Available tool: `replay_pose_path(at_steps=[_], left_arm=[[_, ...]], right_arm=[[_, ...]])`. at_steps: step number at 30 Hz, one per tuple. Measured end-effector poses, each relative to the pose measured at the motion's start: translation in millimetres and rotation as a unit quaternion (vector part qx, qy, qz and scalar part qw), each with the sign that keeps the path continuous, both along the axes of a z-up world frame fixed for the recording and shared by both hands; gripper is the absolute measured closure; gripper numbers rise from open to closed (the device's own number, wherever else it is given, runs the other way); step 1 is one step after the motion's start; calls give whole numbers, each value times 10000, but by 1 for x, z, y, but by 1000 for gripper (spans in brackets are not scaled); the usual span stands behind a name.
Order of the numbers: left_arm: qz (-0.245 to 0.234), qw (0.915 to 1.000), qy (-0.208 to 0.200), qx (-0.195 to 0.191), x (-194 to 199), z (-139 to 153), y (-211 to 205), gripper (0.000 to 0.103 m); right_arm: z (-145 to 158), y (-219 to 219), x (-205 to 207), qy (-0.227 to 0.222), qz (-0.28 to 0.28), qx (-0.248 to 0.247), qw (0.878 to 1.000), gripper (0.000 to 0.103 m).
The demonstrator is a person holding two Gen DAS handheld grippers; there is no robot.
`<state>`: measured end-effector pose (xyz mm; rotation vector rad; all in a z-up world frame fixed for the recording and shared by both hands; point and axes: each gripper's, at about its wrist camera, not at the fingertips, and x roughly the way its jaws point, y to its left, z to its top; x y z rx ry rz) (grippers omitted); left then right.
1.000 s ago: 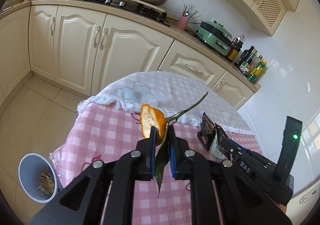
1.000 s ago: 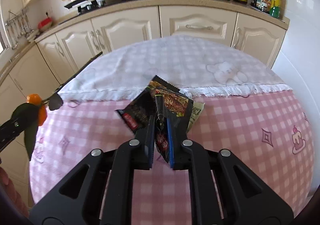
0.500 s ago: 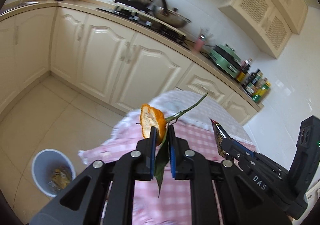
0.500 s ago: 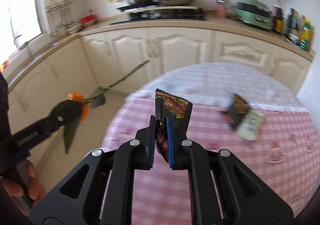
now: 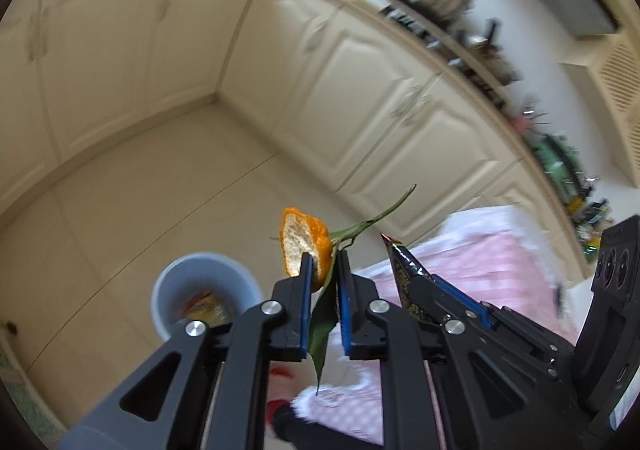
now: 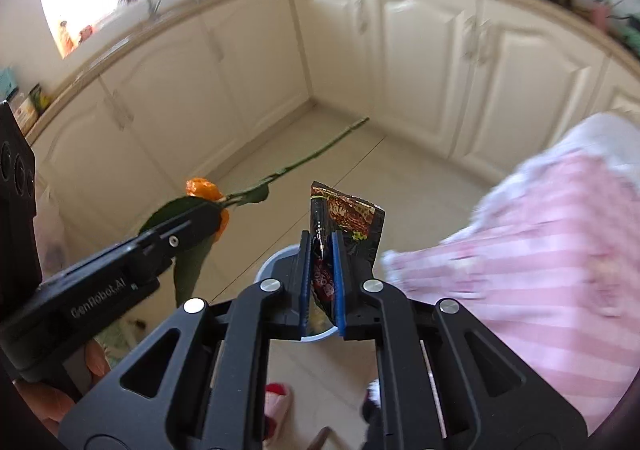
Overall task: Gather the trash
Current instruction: 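Carry peel and packet over the blue bin and open the left tool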
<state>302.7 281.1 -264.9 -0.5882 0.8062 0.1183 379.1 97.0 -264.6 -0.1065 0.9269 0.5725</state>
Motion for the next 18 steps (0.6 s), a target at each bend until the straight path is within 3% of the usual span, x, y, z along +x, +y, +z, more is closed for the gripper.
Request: replay_pose_path(at_steps=[7,14,18], left_arm=[[365,9944,984,-91,21,-90,43,92],[515,9849,1589,-462,49,-155,66,88],[626,9833,1622,-542,59,-168,71,62]], right_arm=[[-95,50,43,1243,91,62,9922,93],[-143,65,65,1864,32,183,9823,93],[-163,70,77,2112,-17,187,9773,93]])
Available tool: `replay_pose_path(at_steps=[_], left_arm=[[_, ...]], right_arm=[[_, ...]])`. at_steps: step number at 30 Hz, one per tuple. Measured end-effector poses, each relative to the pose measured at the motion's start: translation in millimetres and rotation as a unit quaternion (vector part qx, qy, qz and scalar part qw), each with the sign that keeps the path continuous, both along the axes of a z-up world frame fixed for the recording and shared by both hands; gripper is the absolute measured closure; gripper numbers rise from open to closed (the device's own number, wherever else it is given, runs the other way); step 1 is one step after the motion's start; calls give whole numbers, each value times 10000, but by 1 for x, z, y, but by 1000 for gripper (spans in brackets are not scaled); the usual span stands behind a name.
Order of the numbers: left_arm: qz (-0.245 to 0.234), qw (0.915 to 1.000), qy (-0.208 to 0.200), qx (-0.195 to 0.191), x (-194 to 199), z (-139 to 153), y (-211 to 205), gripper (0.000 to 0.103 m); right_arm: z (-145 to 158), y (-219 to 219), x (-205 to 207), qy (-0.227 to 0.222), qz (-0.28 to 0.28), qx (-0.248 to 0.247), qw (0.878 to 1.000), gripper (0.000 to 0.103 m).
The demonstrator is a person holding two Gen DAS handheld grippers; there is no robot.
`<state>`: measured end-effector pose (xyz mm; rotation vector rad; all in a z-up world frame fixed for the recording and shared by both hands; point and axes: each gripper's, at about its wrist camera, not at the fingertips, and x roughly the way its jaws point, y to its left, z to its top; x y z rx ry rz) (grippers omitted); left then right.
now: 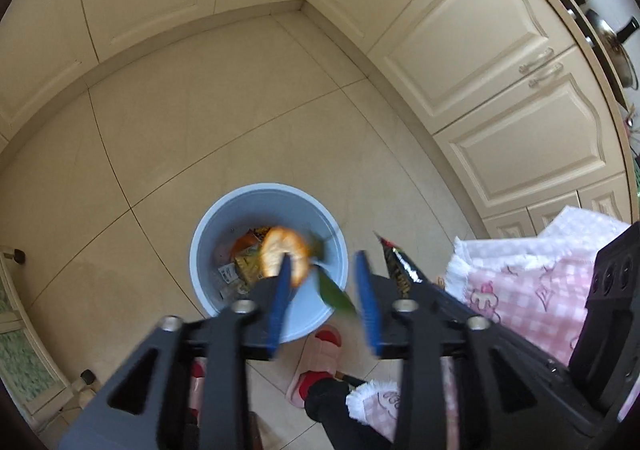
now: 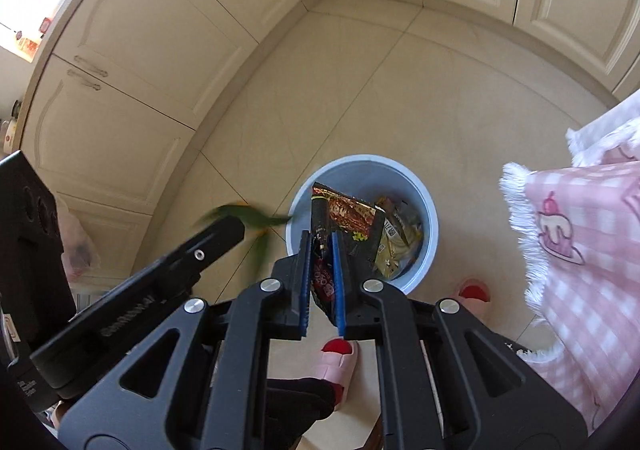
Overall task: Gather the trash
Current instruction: 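Carry peel and packet over the blue bin and open the left tool, then open the right tool over the bin to drop the dark packet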
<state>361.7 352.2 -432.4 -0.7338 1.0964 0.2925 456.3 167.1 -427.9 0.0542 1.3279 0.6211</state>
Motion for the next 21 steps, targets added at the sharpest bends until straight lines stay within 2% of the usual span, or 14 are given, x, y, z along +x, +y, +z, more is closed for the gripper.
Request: replay_pose_path(at_steps=[1,10,15,21], left_arm=[[17,10000,7,-16,0,-3,3,59],[143,9993,306,-132,-10,-22,16,59],[198,9994,257,-143,-15,-14,21,59],[187,9998,41,-106,-24,9,23,59]], right_arm=[[-1,1,1,28,-2,-16,10000,93],[-17,3,3,151,22,-72,9999,93],[-14,7,1,59,83,-55,9999,93],[3,10,-5,-129,63,41,9999,90]])
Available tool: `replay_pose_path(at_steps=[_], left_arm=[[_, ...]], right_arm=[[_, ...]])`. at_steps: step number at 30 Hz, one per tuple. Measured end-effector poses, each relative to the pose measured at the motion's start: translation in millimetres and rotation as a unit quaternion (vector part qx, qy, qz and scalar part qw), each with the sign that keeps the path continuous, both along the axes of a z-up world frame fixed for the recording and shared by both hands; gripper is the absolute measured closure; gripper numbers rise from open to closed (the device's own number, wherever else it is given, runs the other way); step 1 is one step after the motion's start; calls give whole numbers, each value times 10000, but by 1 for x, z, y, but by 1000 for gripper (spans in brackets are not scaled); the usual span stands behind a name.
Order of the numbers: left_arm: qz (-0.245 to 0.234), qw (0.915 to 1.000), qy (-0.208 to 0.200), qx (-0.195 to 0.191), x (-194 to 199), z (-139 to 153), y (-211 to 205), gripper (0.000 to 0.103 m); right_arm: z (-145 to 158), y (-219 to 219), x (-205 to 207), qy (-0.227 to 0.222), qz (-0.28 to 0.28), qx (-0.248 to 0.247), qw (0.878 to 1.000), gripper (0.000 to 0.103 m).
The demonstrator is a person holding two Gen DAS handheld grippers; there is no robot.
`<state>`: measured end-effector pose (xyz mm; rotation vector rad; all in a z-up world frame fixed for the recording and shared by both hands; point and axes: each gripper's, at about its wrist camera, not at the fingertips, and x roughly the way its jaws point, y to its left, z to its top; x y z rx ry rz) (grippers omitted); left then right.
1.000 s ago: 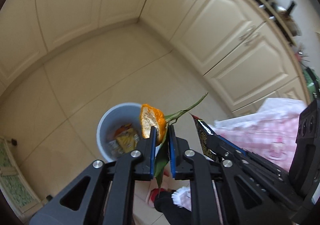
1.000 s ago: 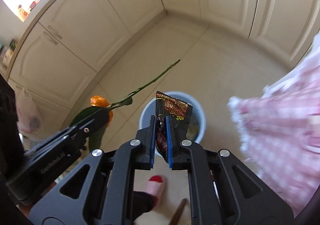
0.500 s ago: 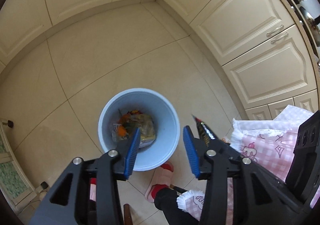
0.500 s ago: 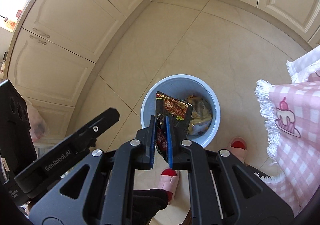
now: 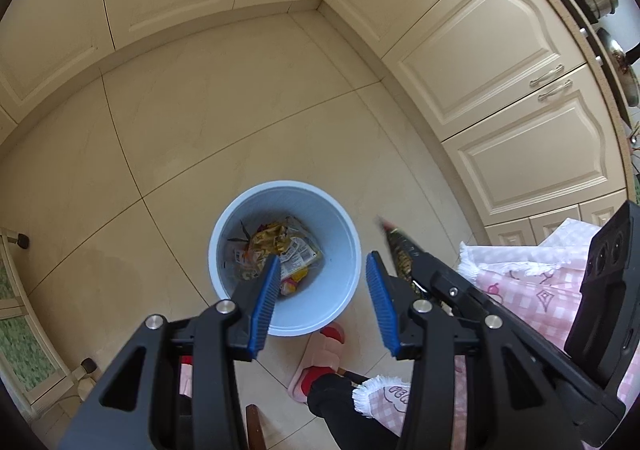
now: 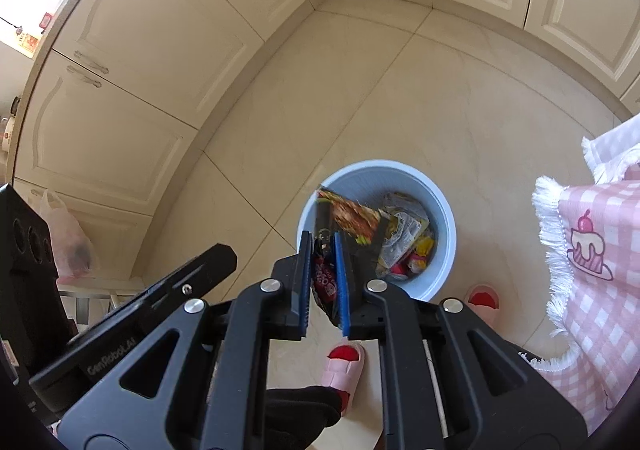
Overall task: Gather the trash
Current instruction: 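Open the right tool over the bin to drop the dark packet, then move both open tools back over the table toward the last two items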
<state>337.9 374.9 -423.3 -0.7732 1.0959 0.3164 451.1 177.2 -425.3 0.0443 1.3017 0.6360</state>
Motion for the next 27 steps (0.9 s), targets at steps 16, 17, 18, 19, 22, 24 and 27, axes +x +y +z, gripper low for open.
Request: replay_pose_path(at_steps=[16,17,18,19,22,24,27], left_arm=[[-154,9970,-729,190,-37,93,-31,59],[-179,9965,-783,216,-38,100,-33,59],[-218,9957,-860,255,-41,110,-39,59],[-257,9948,-945,297,-44,120,-45,58],[-393,9915,-1176,396,-49,147,-63,57],[-545,9878,-1376,484,-52,170,-82,56],[-850,9806,-1656,615,-52,203,-118,56]], right_arm=[[93,-22,-40,-758,-50,255,9968,90],[101,-26,-44,-828,-67,271,9962,90],[106,-30,-47,-889,-90,298,9956,90],[116,-38,-52,-969,-127,342,9946,90],[146,-61,-66,-1266,-238,441,9907,90],[171,-86,-76,-1563,-361,494,9858,90],[207,-130,-89,-2008,-656,551,9759,89]])
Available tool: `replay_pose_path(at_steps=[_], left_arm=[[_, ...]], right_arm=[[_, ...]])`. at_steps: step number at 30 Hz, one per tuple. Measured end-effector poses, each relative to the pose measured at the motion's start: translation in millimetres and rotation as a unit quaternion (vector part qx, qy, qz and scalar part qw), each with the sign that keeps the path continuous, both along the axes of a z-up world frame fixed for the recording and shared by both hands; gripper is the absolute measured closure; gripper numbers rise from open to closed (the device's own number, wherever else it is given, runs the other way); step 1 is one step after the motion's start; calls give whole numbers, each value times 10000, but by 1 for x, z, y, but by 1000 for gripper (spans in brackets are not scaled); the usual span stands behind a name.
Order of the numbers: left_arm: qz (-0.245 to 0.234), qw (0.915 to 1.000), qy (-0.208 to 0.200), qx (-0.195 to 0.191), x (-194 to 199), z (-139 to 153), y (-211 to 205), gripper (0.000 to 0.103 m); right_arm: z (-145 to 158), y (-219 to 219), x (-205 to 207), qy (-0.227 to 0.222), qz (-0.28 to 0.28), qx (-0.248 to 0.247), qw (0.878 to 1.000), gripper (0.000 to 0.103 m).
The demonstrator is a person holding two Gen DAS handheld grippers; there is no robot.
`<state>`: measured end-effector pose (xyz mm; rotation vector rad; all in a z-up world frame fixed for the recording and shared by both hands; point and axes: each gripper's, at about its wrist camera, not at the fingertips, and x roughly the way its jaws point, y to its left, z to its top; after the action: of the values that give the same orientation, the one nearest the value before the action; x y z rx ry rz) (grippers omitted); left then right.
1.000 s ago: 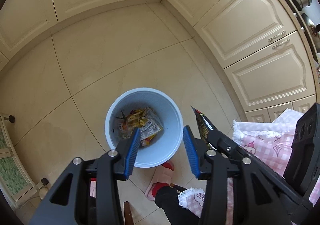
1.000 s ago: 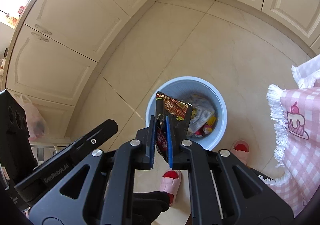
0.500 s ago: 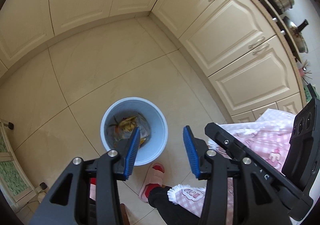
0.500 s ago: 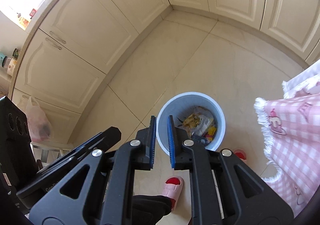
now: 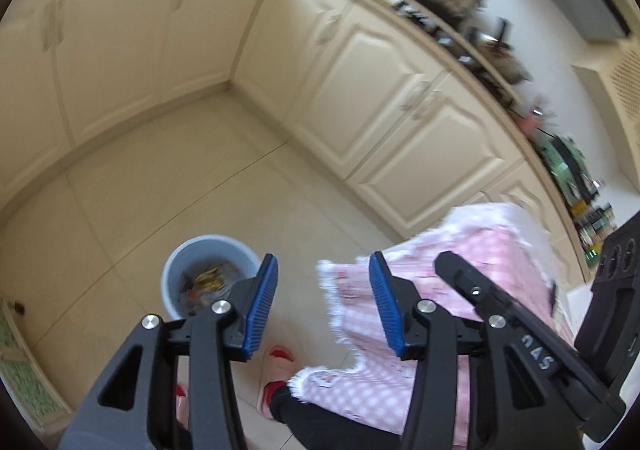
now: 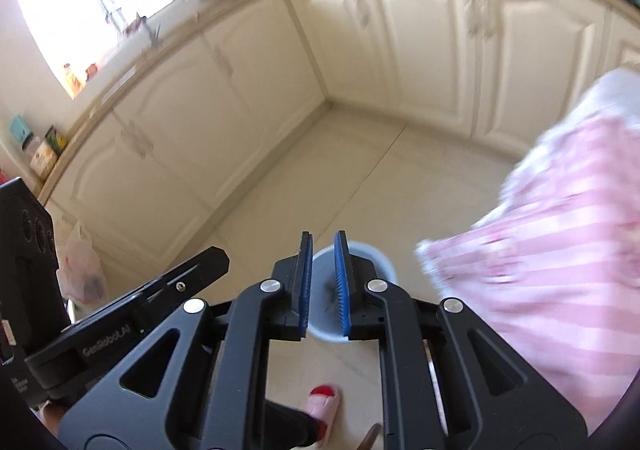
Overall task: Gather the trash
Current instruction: 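Move both open tools back over the table toward the last two items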
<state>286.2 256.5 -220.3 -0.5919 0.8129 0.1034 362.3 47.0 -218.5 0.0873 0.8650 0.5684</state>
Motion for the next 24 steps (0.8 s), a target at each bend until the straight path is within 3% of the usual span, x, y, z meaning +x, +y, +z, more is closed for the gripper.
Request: replay_pose_path(at_steps=[6,8,10,12,19,24], left_arm=[[-979,9940,-390,291,18,49,-107,52],[-1451,9877,-481,338,27,61,-153,50],[-1894,9798,-527,361,36,68,-196,49],[-2180,9735,-553,421,44,74,-230,48],[-2936,9527,-478,622,68,69,-322,44],[-3145,9465,-274,671,89,56,-345,44]], right_arm=[[48,-105,-18,-618,-834,61,9946,86],[58,-150,-22,-769,-1194,44,9898,78],[64,-196,-24,-900,-1596,-6,9831,64],[66,-242,-26,-970,-2003,-43,9749,59],[45,-359,-16,-603,-3066,-298,9495,59],[22,-391,1,-267,-3231,-521,9446,59]])
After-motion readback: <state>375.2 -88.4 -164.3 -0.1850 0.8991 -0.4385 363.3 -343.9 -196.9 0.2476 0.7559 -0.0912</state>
